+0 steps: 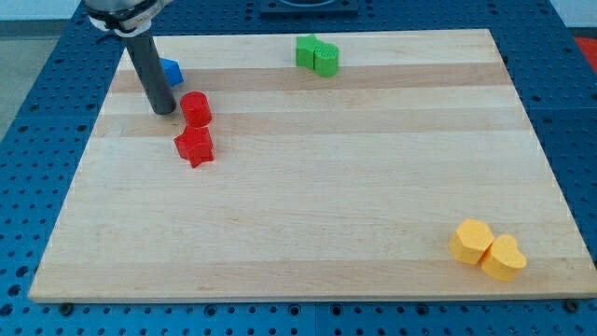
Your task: Nudge the red circle down a bit
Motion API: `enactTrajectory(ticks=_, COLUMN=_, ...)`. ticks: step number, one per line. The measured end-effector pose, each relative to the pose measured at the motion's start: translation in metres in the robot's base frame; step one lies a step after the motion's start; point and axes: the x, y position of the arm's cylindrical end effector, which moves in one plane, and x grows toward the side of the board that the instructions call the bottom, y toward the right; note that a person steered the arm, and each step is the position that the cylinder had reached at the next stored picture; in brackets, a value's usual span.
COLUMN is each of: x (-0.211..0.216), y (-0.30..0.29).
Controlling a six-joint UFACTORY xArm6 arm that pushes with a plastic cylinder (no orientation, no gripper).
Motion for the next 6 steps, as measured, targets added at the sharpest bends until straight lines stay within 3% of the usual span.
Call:
enactTrajectory(ticks=1, x=-0.047, y=0.0)
enactTrajectory(ticks=2, x=-0.051, y=0.009)
enactTrajectory(ticks=4, x=-0.052, y=0.019)
enactTrajectory(ticks=5, x=-0.018, y=0.019)
enactTrajectory(ticks=6, x=-0.016, y=0.019)
